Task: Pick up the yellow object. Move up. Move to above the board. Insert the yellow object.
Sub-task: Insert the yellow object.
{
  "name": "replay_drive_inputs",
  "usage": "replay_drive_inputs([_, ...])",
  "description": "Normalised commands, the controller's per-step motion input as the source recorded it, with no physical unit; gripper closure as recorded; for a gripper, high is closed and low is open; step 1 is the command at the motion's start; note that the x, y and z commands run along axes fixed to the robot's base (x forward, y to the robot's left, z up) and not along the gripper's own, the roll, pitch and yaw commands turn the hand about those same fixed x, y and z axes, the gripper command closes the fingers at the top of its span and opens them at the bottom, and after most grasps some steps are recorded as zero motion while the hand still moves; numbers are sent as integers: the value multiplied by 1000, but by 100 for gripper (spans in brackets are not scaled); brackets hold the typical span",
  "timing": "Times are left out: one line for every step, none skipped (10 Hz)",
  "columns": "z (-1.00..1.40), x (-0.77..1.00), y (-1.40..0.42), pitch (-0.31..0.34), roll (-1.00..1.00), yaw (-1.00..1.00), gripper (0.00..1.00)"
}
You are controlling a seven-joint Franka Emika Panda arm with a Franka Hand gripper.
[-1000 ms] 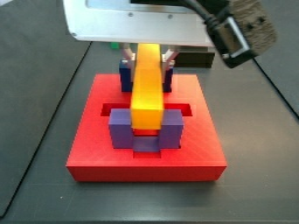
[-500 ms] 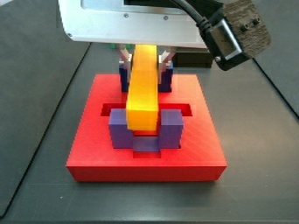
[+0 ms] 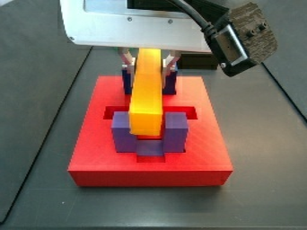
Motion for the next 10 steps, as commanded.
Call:
replay_drive_inputs([-109,257,0,84,261,103,100])
replay_drive_inputs([-114,254,0,86,249,103,100])
replay_drive_inputs([-94,226,0,86,251,91,100])
replay_drive_inputs([-74,51,0,61,216,69,100])
replay_drive_inputs([-89,0,-9,40,184,0,100])
replay_drive_inputs([-194,-51,-51,6,154,0,100])
replay_drive_inputs([-266,-91,-97,0,107,0,100])
replay_drive_inputs([-277,-80,-89,0,77,0,100])
replay_drive_inputs([-266,-63,-71,0,61,0,100])
replay_drive_inputs([-231,-11,-60,0,79,0,100])
